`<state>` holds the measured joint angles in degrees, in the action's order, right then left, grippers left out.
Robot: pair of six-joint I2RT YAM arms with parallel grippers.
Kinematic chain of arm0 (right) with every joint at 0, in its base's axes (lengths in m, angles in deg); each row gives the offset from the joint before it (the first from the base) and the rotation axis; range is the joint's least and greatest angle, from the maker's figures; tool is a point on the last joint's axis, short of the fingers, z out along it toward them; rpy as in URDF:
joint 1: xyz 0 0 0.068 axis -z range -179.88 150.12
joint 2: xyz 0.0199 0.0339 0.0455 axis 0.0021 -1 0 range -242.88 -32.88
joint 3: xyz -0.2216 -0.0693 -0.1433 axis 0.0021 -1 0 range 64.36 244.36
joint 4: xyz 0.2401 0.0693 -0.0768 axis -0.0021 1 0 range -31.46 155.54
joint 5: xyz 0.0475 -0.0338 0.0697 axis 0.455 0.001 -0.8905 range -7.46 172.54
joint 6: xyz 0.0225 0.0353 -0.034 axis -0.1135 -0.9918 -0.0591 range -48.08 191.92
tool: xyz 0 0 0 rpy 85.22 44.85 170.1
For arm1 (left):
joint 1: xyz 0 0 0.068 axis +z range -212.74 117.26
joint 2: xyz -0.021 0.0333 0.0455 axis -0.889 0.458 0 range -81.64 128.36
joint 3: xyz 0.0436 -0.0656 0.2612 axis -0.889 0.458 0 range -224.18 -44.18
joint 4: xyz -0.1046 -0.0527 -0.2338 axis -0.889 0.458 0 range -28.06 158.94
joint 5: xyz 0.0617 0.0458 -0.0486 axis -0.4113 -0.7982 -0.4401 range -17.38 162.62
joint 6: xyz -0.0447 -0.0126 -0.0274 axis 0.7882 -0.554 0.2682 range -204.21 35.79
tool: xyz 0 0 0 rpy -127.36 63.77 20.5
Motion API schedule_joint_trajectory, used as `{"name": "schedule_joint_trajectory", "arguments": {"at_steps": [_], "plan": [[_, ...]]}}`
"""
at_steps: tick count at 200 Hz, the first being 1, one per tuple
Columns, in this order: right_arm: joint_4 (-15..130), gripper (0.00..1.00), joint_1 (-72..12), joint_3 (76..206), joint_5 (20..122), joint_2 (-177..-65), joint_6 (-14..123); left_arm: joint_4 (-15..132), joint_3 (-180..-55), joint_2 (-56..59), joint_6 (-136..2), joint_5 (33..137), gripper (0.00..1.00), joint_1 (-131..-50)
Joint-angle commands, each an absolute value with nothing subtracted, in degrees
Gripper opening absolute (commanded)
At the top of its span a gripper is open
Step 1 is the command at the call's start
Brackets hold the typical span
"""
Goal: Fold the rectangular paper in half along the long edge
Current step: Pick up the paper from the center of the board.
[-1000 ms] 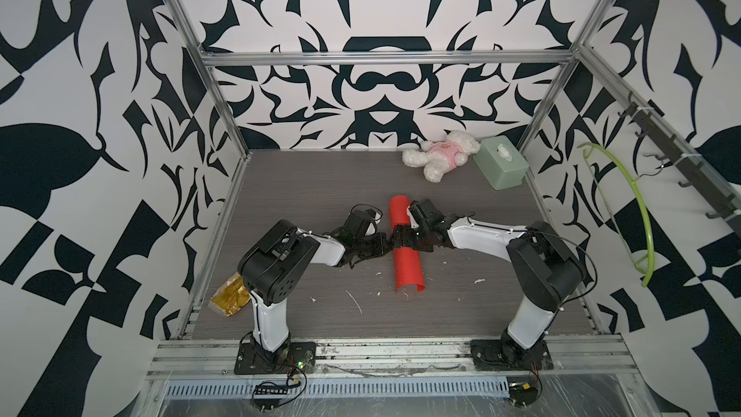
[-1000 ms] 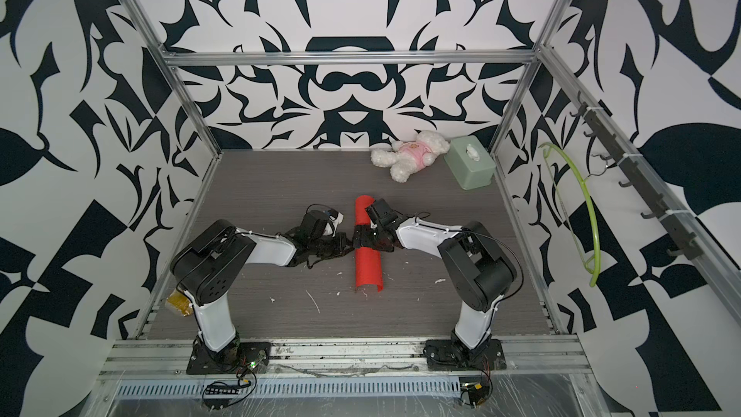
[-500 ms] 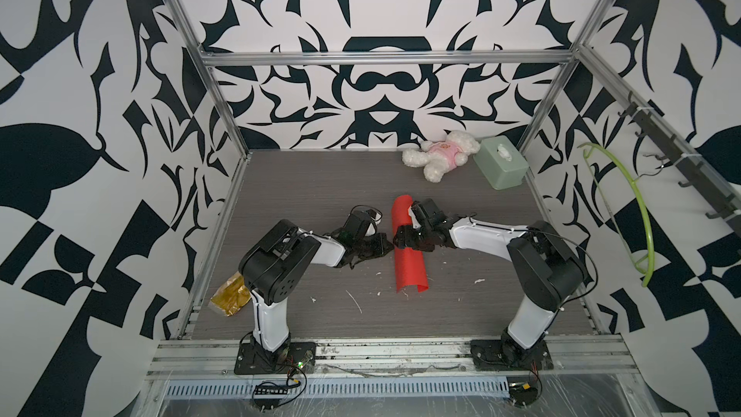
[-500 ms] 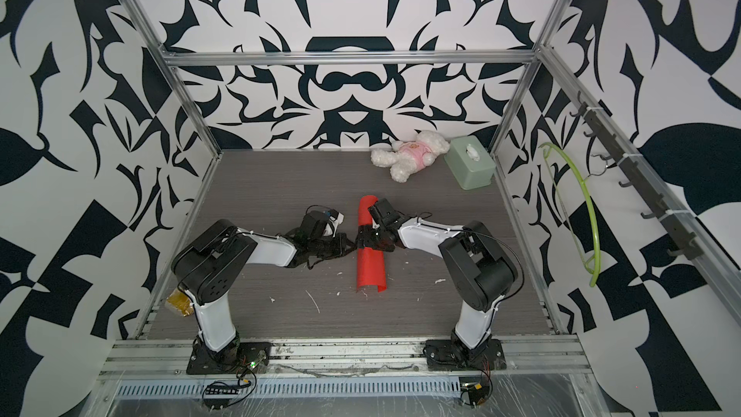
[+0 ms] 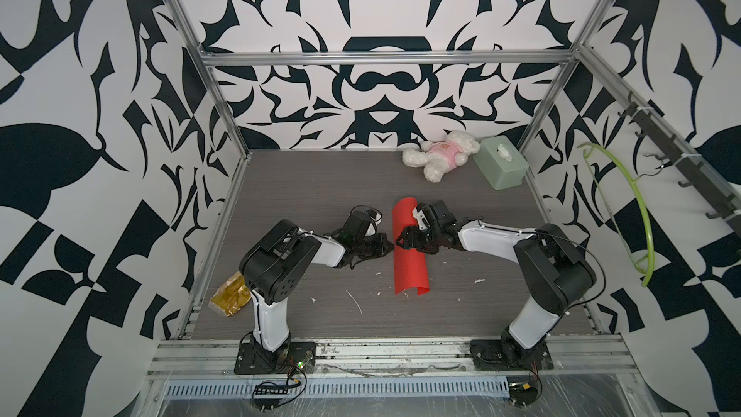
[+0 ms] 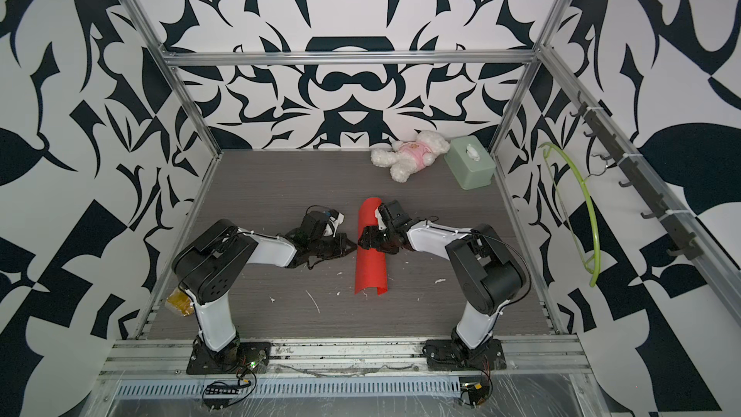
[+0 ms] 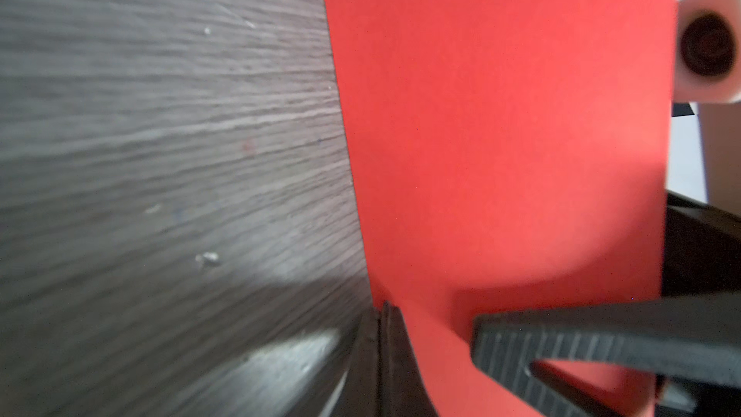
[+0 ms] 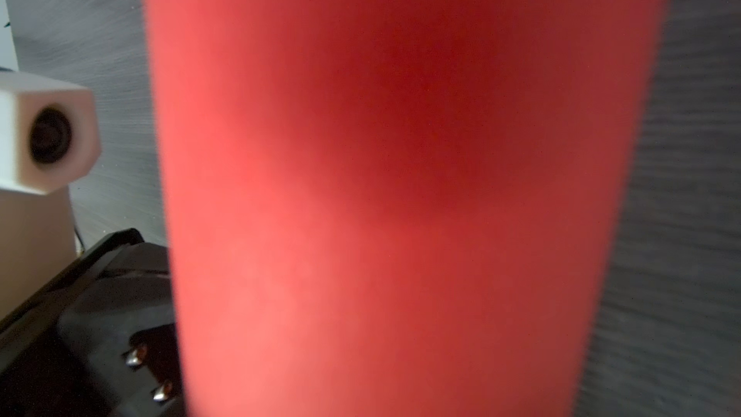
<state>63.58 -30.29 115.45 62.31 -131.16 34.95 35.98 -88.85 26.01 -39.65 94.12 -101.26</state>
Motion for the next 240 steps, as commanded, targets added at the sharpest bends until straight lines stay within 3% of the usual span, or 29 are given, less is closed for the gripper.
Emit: {"name": "schedule_joint_trajectory", "arguments": {"at_steps": [1,154,240], "plan": [[67.31,0.71,-30.23,113.46,60.57,-131.91,35.01,42.82,-86.07,28.5,-40.3,93.01,0.0,-101.68],[63.85,0.56,-28.04,109.32,54.77,-130.47,35.63,37.94,-84.0,28.53,-40.0,93.51,0.0,-101.42],[56.94,0.54,-25.06,105.56,46.09,-128.69,33.48,30.95,-78.92,24.08,-39.6,92.6,0.0,-100.76]]}}
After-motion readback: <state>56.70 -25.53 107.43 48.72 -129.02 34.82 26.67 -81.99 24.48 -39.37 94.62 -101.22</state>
